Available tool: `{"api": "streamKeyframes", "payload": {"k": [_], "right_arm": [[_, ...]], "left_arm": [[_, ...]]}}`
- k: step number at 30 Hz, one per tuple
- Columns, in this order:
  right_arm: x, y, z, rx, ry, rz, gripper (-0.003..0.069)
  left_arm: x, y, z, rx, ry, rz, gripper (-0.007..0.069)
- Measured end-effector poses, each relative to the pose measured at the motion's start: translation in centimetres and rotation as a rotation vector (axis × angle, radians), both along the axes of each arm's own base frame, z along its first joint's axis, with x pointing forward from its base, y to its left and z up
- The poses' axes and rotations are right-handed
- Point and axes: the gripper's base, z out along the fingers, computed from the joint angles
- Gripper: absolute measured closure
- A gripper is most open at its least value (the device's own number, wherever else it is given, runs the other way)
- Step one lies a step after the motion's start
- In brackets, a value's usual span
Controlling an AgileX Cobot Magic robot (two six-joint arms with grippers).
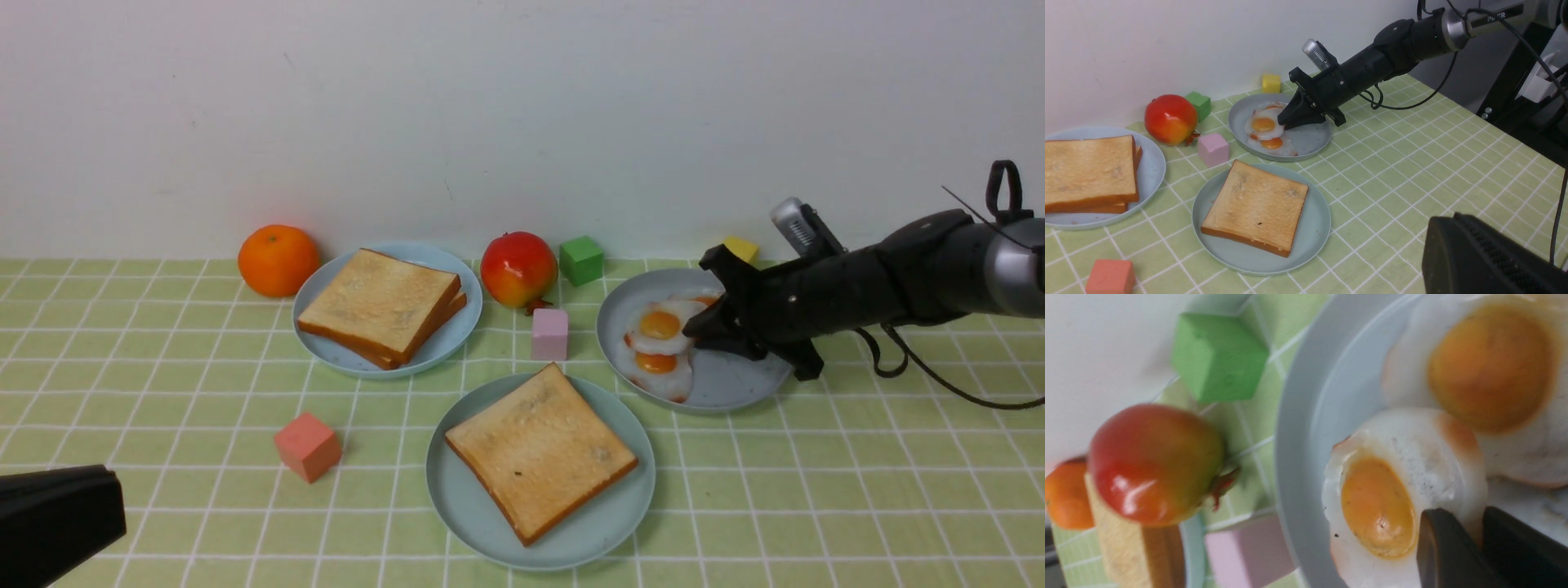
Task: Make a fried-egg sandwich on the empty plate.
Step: Use the right arm to grab a fried egg, then use the right arm to place the fried egg on the slice of bread in the middle
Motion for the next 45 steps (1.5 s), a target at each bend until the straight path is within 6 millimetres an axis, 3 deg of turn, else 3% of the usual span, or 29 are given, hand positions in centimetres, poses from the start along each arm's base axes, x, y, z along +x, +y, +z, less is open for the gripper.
{"api": "streamKeyframes", "payload": {"k": [1, 4, 5, 6, 7, 8, 11, 15, 18, 21, 24, 36, 39, 41, 43, 45], "right_arm": [[0.0, 0.0, 0.2, -0.003, -0.006, 0.004, 0.0547], [-0.6, 0.1, 4.2, -0.015, -0.112, 0.049, 0.0547], [-0.7, 0.1, 4.4, -0.014, -0.117, 0.055, 0.0547], [-1.4, 0.3, 6.7, -0.013, -0.162, 0.103, 0.0547], [-1.5, 0.3, 6.9, -0.013, -0.166, 0.109, 0.0547], [-2.2, 0.5, 8.4, -0.012, -0.189, 0.153, 0.0547], [-4.9, 1.9, 10.3, -0.01, -0.188, 0.285, 0.0549], [-7.9, 4.4, 9.8, -0.006, -0.141, 0.384, 0.0549], [-11.4, 8.0, 6.4, -0.019, -0.028, 0.497, 0.0549], [-12.4, 10.3, 4.5, -0.053, -0.002, 0.533, 0.0549], [-12.1, 11.5, 3.2, -0.071, -0.019, 0.493, 0.0549], [-10.3, 11.3, 0.9, -0.103, -0.038, 0.33, 0.0529], [-10.2, 11.2, 0.8, -0.116, -0.045, 0.317, 0.0438], [-10.1, 11.1, 1.0, -0.113, -0.048, 0.315, 0.034], [-10.1, 10.9, 1.2, -0.106, -0.049, 0.317, 0.0302], [-10.3, 10.0, 2.7, -0.094, -0.068, 0.356, 0.0232]], "left_arm": [[0.0, 0.0, 0.0, 0.001, -0.001, 0.001, 0.0636], [0.1, 0.1, 0.0, 0.016, -0.016, 0.009, 0.0634], [0.1, 0.1, 0.0, 0.02, -0.02, 0.011, 0.0634], [0.1, 0.1, 0.0, 0.02, -0.02, 0.011, 0.0634], [0.1, 0.1, 0.0, 0.025, -0.024, 0.014, 0.0634], [0.2, 0.2, 0.0, 0.033, -0.027, 0.017, 0.0634], [0.2, 0.3, -0.2, 0.063, -0.027, 0.026, 0.0634], [0.2, 0.4, -0.4, 0.085, -0.015, 0.029, 0.0634], [0.2, 0.4, -0.6, 0.105, -0.009, 0.034, 0.0634], [0.3, 0.5, -0.6, 0.111, -0.013, 0.037, 0.0634], [0.3, 0.5, -0.6, 0.116, -0.018, 0.04, 0.0634], [0.2, 0.6, -1.0, 0.148, 0.015, 0.041, 0.0634], [0.2, 0.6, -1.0, 0.151, 0.018, 0.041, 0.0634], [0.2, 0.6, -1.0, 0.15, 0.019, 0.041, 0.0634], [0.2, 0.6, -1.0, 0.15, 0.019, 0.041, 0.0634], [0.2, 0.6, -1.0, 0.148, 0.021, 0.04, 0.0631]]}}
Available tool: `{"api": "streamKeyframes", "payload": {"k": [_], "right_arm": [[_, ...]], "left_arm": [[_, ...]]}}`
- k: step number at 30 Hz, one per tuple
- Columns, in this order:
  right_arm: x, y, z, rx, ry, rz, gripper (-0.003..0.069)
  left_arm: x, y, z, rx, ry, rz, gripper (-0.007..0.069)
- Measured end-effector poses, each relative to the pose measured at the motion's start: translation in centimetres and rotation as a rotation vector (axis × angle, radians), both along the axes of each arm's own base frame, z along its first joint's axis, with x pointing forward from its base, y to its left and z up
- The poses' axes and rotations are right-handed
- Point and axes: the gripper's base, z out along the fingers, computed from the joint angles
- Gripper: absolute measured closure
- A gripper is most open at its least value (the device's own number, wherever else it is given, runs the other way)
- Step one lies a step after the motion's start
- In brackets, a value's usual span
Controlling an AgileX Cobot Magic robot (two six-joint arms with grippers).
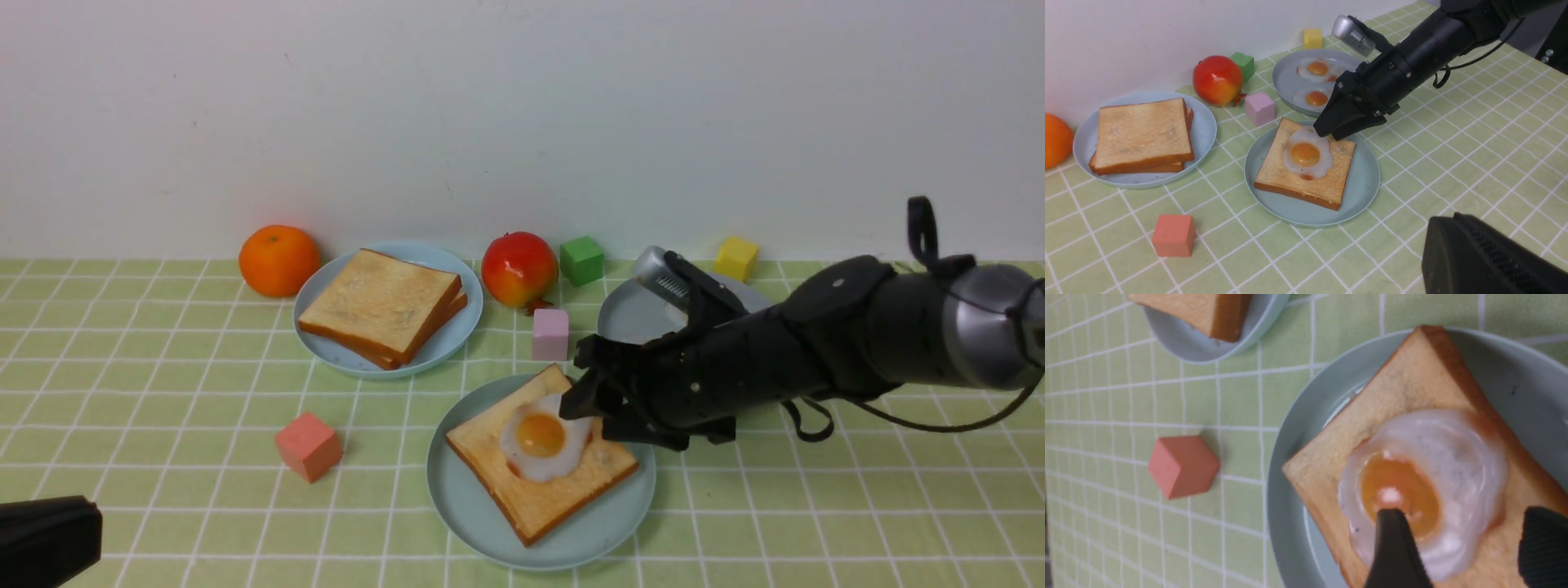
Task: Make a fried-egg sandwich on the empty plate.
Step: Use the right arm to place the fried egg on the slice of bread in the middle, then use the left arm to grab a slice of bread
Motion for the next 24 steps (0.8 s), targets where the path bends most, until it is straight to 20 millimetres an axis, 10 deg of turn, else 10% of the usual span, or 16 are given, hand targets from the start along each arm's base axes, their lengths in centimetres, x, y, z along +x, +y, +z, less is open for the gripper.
{"api": "streamKeyframes", "payload": {"k": [11, 16, 24], "right_arm": [[-5.4, -5.8, 9.8, -0.211, -0.063, 0.204, 0.0427], [-11.8, -8.0, 16.4, -0.367, -0.21, 0.222, 0.0586], [-19.5, -9.5, 21.1, -0.347, -0.416, 0.248, 0.0636]], "left_arm": [[3.1, -3.0, -2.0, 0.031, 0.242, 0.066, 0.0627], [8.1, -7.3, -4.6, 0.205, 0.406, 0.123, 0.0638], [18.7, -9.0, -4.1, 0.258, 0.452, 0.272, 0.0638]]}}
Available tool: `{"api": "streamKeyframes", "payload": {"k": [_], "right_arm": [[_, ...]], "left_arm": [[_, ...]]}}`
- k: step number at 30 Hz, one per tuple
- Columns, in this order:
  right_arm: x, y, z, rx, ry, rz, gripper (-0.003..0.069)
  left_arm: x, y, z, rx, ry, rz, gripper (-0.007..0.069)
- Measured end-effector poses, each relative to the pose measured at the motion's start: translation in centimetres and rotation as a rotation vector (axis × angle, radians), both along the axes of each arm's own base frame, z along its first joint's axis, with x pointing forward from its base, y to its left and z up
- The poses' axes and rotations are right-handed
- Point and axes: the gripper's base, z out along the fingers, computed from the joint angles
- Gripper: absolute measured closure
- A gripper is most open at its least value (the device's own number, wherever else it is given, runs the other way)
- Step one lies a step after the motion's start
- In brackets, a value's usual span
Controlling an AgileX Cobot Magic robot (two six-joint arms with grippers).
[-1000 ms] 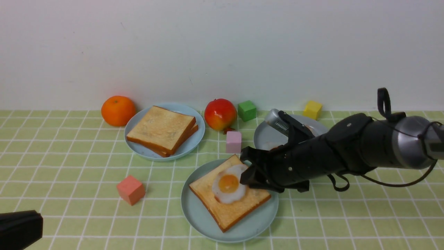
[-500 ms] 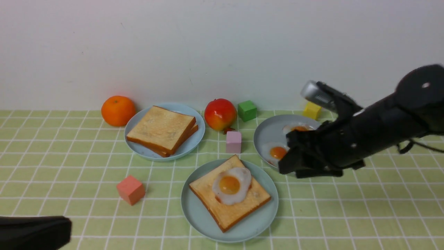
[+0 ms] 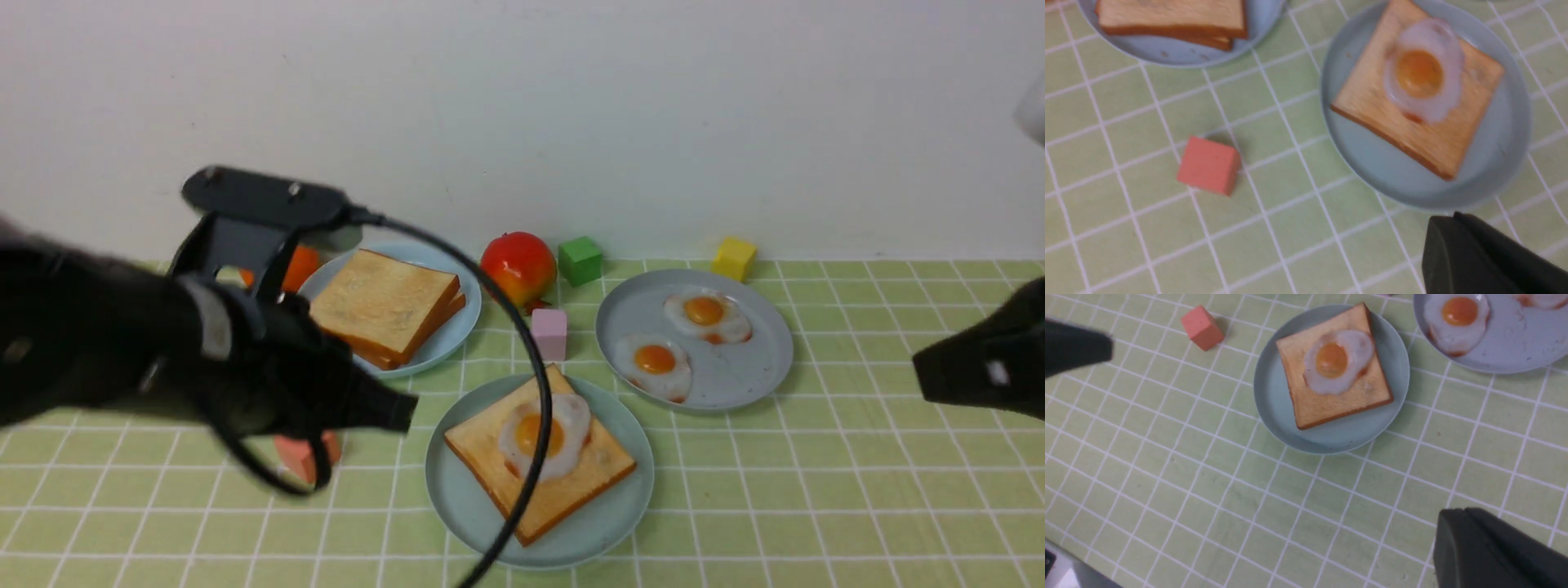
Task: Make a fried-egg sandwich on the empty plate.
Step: Use the left arm to grab a slice of bread
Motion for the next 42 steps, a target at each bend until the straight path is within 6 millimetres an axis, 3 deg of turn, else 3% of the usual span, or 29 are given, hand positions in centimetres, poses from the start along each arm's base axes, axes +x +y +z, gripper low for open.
{"api": "streamKeyframes", "payload": {"k": [1, 2, 5, 6, 8, 9, 12, 15, 16, 20, 23, 26, 33, 36, 37, 39, 40, 41, 42], "right_arm": [[-1.1, -0.3, 0.2, 0.007, -0.023, 0.008, 0.0636], [-1.2, -0.4, 0.2, 0.008, -0.026, 0.008, 0.0636], [-3.3, -1.2, 0.3, 0.019, -0.066, 0.012, 0.0636], [-3.4, -1.2, 0.2, 0.019, -0.065, 0.013, 0.0636], [-4.5, -1.7, -0.1, 0.024, -0.083, 0.013, 0.0636], [-4.5, -1.7, -0.2, 0.023, -0.081, 0.013, 0.0636], [-5.3, -2.0, -0.6, 0.024, -0.088, 0.013, 0.0635], [-5.4, -2.0, -0.7, 0.024, -0.086, 0.012, 0.0635], [-5.4, -2.0, -0.7, 0.025, -0.083, 0.01, 0.0634], [-5.4, -2.0, -0.7, 0.032, -0.077, 0.003, 0.0631], [-5.4, -2.0, -0.7, 0.037, -0.075, -0.003, 0.0629], [-5.4, -2.0, -0.7, 0.04, -0.075, -0.006, 0.0627], [-5.3, -2.0, -0.7, 0.044, -0.083, -0.008, 0.0624], [-5.4, -2.0, -0.7, 0.043, -0.082, -0.008, 0.0622], [-5.4, -2.0, -0.7, 0.043, -0.082, -0.008, 0.0622], [-5.4, -2.0, -0.7, 0.043, -0.082, -0.008, 0.0619], [-5.4, -2.0, -0.7, 0.043, -0.082, -0.008, 0.0619], [-5.4, -2.0, -0.7, 0.043, -0.082, -0.008, 0.0616], [-5.4, -2.0, -0.7, 0.043, -0.082, -0.008, 0.0616]], "left_arm": [[2.3, 0.0, -0.2, 0.003, 0.017, 0.009, 0.0638], [2.6, 0.1, -0.5, 0.009, 0.028, 0.016, 0.0638], [8.6, 0.2, -1.6, -0.003, 0.08, 0.036, 0.0638], [8.9, 0.1, -1.7, 0.0, 0.081, 0.03, 0.0638], [12.7, -0.3, -3.4, 0.011, 0.107, 0.037, 0.0631], [13.2, -0.5, -3.7, 0.018, 0.107, 0.034, 0.0629], [17.3, -1.5, -6.3, 0.077, 0.107, 0.013, 0.0545], [19.2, -2.0, -7.9, 0.12, 0.103, 0.0, 0.0456], [20.5, -2.2, -8.7, 0.148, 0.087, -0.008, 0.0373], [22.1, -2.5, -11.0, 0.2, 0.083, -0.022, 0.0228], [22.5, -2.5, -12.4, 0.236, 0.085, -0.033, 0.0158], [22.8, -2.5, -13.5, 0.246, 0.099, -0.037, 0.0141], [23.1, -2.5, -14.0, 0.264, 0.097, -0.044, 0.018], [23.1, -2.4, -14.0, 0.276, 0.098, -0.048, 0.031], [23.1, -2.4, -13.9, 0.276, 0.097, -0.047, 0.032], [23.1, -2.4, -13.9, 0.277, 0.1, -0.048, 0.0451], [23.0, -2.5, -13.9, 0.277, 0.1, -0.049, 0.0461], [23.0, -2.6, -13.9, 0.281, 0.099, -0.052, 0.0543], [23.0, -2.6, -13.9, 0.283, 0.098, -0.053, 0.0559]]}}
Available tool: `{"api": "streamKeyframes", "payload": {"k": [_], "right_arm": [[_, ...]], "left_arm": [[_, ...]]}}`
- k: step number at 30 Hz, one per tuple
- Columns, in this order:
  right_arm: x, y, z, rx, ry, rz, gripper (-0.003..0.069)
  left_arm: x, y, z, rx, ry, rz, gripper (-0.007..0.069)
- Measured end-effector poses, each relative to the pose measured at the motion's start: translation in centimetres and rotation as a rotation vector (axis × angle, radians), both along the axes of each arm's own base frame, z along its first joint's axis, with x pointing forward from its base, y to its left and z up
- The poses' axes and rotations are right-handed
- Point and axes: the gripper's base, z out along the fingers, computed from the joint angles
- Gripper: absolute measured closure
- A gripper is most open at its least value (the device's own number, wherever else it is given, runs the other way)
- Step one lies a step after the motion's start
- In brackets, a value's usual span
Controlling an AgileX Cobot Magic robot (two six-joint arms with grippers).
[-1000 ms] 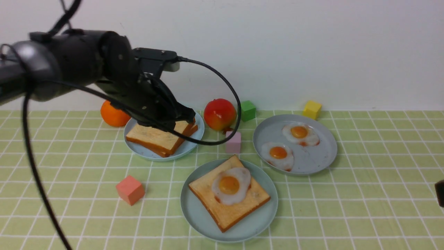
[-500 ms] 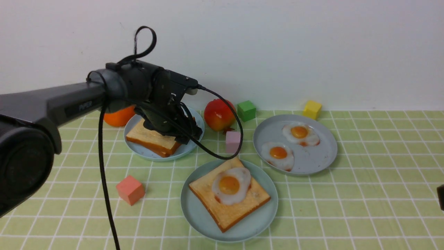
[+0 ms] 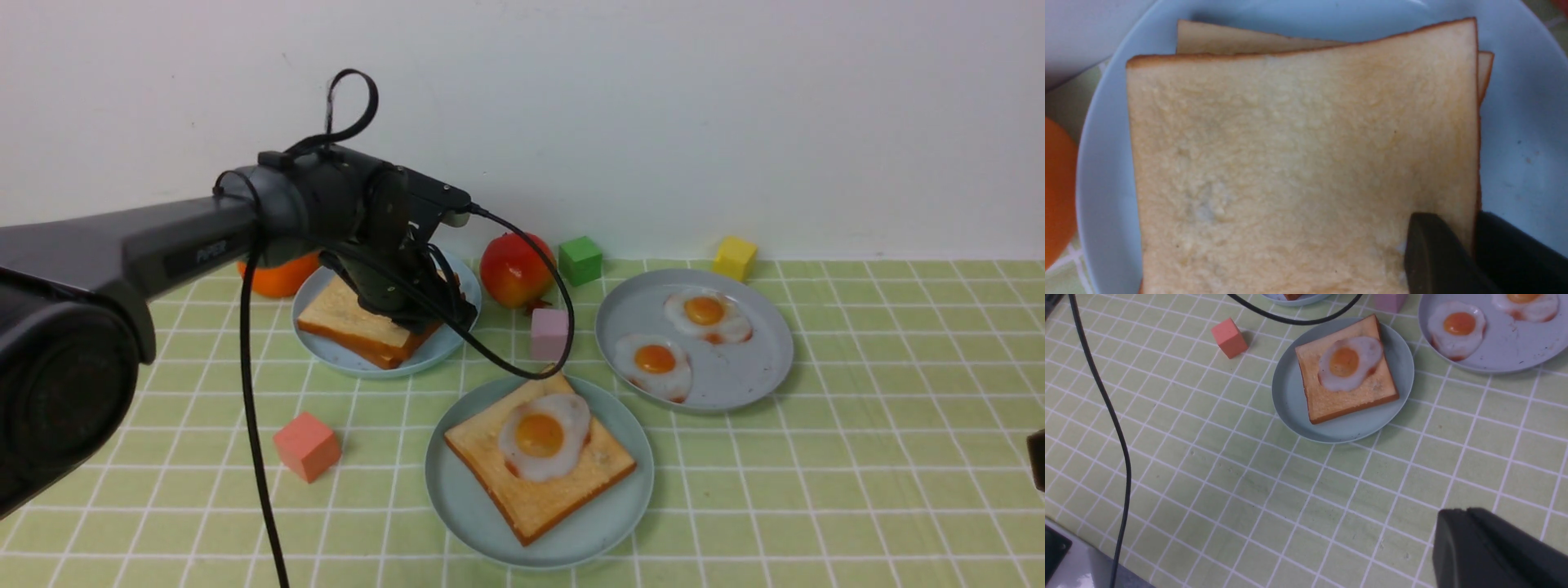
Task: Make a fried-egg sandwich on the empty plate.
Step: Use the left arm to grab a slice of bread, then use the left arm to place a slice of bread on the fried egg in the middle
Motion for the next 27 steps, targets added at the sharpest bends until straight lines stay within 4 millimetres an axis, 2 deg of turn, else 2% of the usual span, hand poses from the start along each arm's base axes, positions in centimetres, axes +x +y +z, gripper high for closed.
{"api": "streamKeyframes", "payload": {"k": [1, 5, 7, 8, 9, 10, 11, 12, 14, 16, 18, 20, 21, 23, 24, 25, 27], "right_arm": [[0.0, 0.0, 0.0, 0.0, 0.0, 0.0, 0.0613], [-0.1, 0.0, 0.0, 0.001, -0.002, 0.0, 0.061], [-0.3, -0.1, 0.1, 0.004, -0.01, 0.0, 0.0608], [-0.5, -0.2, 0.2, 0.007, -0.017, 0.0, 0.0608], [-0.5, -0.2, 0.2, 0.006, -0.018, 0.0, 0.0608], [-0.7, -0.3, 0.3, 0.005, -0.027, -0.002, 0.0608], [-0.7, -0.3, 0.3, 0.005, -0.029, -0.002, 0.0608], [-0.8, -0.5, 0.3, -0.003, -0.037, -0.005, 0.0608], [-0.9, -0.6, 0.4, -0.013, -0.044, -0.009, 0.0608], [-1.2, -0.9, 0.4, -0.028, -0.061, -0.015, 0.0608], [-1.6, -1.2, 0.5, -0.04, -0.075, -0.02, 0.0608], [-2.1, -1.5, 0.6, -0.052, -0.09, -0.024, 0.0608], [-2.1, -1.5, 0.6, -0.055, -0.093, -0.025, 0.0608], [-2.8, -1.9, 0.7, -0.063, -0.112, -0.03, 0.0608], [-2.8, -1.9, 0.7, -0.062, -0.113, -0.03, 0.0608], [-3.2, -2.1, 0.7, -0.067, -0.122, -0.032, 0.0608], [-3.5, -2.3, 0.7, -0.072, -0.123, -0.032, 0.0608]], "left_arm": [[0.0, 0.0, 0.3, 0.004, -0.005, -0.002, 0.0597], [-0.4, 0.3, 1.7, 0.017, -0.017, -0.005, 0.06], [-0.9, 0.6, 3.8, 0.018, -0.04, -0.004, 0.06], [-1.4, 0.8, 5.5, 0.013, -0.057, 0.0, 0.06], [-1.5, 0.8, 5.5, 0.013, -0.054, 0.0, 0.06], [-2.3, 1.0, 8.0, -0.007, -0.079, 0.007, 0.06], [-2.4, 1.1, 8.3, -0.008, -0.076, 0.009, 0.06], [-3.6, 1.3, 10.7, -0.041, -0.086, 0.018, 0.06], [-4.7, 1.2, 12.1, -0.06, -0.091, 0.016, 0.06], [-7.2, 0.4, 13.6, -0.071, -0.1, -0.021, 0.06], [-9.8, -1.1, 13.7, -0.071, -0.095, -0.083, 0.06], [-12.6, -2.9, 12.7, -0.07, -0.081, -0.159, 0.06], [-12.9, -3.4, 12.6, -0.072, -0.084, -0.175, 0.06], [-16.0, -5.8, 10.6, -0.057, -0.066, -0.283, 0.06], [-16.0, -5.7, 10.4, -0.055, -0.065, -0.284, 0.06], [-17.5, -7.2, 9.1, -0.038, -0.066, -0.352, 0.06], [-18.7, -8.2, 7.7, -0.006, -0.076, -0.422, 0.06]]}}
